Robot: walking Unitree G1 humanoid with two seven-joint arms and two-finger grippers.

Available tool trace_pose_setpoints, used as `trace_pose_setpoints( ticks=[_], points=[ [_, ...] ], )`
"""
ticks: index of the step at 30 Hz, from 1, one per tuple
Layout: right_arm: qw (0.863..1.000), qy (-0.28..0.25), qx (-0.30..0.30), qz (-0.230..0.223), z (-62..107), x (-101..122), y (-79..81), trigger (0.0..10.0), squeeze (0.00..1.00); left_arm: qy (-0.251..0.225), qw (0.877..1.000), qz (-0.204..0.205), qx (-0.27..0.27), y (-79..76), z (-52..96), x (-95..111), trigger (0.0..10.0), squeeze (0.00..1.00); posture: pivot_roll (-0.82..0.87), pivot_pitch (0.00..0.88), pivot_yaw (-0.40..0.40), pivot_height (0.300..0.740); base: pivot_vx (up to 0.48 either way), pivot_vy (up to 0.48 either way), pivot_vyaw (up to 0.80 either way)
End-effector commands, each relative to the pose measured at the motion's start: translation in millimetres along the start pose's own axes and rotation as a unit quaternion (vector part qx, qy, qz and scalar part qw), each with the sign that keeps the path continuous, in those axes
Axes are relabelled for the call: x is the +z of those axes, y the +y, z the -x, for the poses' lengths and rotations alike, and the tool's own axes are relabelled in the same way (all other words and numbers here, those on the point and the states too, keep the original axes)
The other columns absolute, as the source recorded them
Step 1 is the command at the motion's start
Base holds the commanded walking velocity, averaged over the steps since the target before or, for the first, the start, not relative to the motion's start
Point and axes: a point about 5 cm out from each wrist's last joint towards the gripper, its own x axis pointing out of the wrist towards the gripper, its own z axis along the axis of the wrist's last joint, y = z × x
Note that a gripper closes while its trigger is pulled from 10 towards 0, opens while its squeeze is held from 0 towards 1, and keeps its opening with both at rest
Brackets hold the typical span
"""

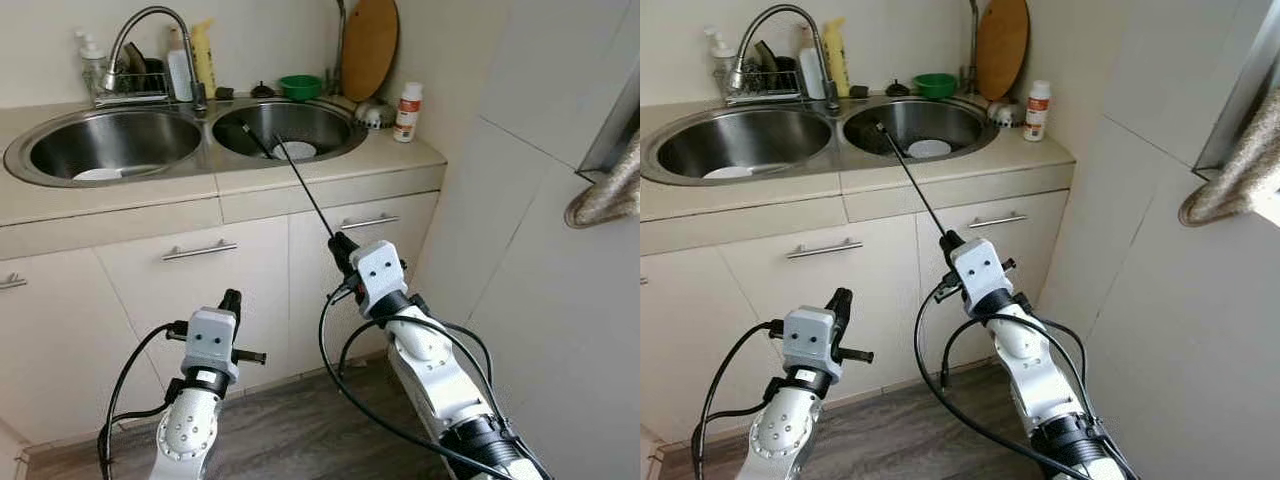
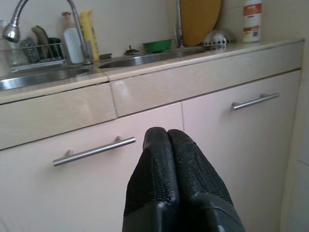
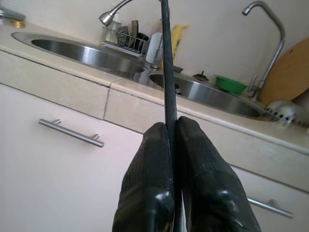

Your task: Kitchen organization

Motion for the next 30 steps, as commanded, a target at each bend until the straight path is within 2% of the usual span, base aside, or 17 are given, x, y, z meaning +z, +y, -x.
trace_pose_setpoints(
  ticks=[1,14,15,18,22,28,30],
  points=[
    [1.0,-0.01,0.001,0.0,-2.8,4,-0.5,10.0,0.0,0.0,1.0,-0.003,0.004,1.4,0.4,2,10.0,0.0,0.02,0.0,-0.042,0.74,0.0,0.0,0.0],
    [1.0,-0.01,-0.016,-0.005,0.1,3,-1.5,10.0,0.0,0.0,1.0,0.0,-0.012,-2.2,-3.4,3,10.0,0.0,-0.01,0.0,-0.014,0.74,0.0,0.0,0.0],
    [1.0,-0.009,-0.012,0.01,0.4,3,-1.1,10.0,0.0,-0.003,1.0,0.0,-0.016,-3.2,-5.4,4,10.0,0.0,-0.01,0.0,-0.011,0.74,0.0,0.0,0.0],
    [1.0,-0.012,-0.011,0.018,0.6,4,-0.8,10.0,0.0,-0.005,1.0,0.0,-0.018,-3.8,-7.5,5,10.0,0.0,-0.01,0.0,-0.008,0.74,0.0,0.0,0.0],
    [0.999,-0.017,-0.015,0.038,0.2,6,-2.6,10.0,0.0,-0.01,1.0,0.001,-0.021,-3.9,-10.9,7,10.0,0.0,-0.02,0.0,-0.003,0.74,0.0,0.0,0.74],
    [0.999,-0.023,-0.032,0.027,-0.1,8,-6.9,10.0,0.0,-0.022,0.999,0.003,-0.024,-4.5,-15.7,12,10.0,0.0,-0.02,0.0,-0.001,0.74,0.0,0.0,0.74],
    [0.998,-0.028,-0.048,0.015,-1.8,11,-12.8,10.0,0.0,-0.027,0.999,0.004,-0.027,-5.5,-17.5,14,10.0,0.0,-0.03,0.0,0.002,0.74,0.122,0.0,0.0]
  ],
)
